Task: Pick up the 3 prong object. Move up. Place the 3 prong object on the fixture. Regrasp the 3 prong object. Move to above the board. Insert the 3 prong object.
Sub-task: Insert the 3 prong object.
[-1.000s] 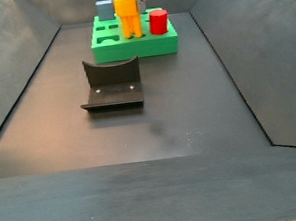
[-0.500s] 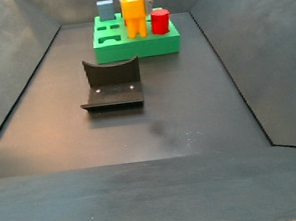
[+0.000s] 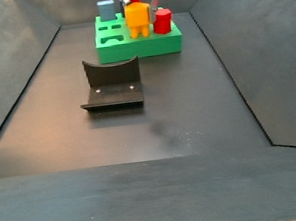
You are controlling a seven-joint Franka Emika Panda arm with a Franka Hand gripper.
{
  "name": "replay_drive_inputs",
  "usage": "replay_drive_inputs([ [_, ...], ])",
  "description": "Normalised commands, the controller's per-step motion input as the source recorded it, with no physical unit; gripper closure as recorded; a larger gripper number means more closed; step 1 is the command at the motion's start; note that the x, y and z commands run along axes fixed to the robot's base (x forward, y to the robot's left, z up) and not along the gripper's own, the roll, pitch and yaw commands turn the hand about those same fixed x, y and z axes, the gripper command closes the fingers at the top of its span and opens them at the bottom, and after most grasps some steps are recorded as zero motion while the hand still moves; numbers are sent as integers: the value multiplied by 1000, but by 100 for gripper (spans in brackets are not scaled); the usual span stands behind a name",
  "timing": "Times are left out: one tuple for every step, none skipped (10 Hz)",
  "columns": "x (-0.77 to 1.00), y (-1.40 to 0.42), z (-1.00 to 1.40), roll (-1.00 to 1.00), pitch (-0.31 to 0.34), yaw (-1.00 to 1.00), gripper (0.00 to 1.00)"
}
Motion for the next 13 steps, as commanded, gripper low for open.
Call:
replay_drive_inputs([
  [0,0,-286,0,-77,46,100],
  [-74,0,-140,0,-94,0,100],
  [-46,0,-51,-20,-131,0,100],
  [-23,0,-60,-27,-114,0,100],
  [-3,0,-63,-21,-83,0,100],
  [-11,0,-126,-37,-119,0,100],
  [-60,0,-237,-63,-211,0,100],
  [-34,-51,-129,0,-114,0,100],
  [0,-83,-160,21,24,0,100],
  [0,-9,-291,0,89,0,100],
  [0,-43,-200,13,13,0,100],
  [0,-191,-26,139,0,0,100],
  [-34,-251,0,136,-6,0,100],
])
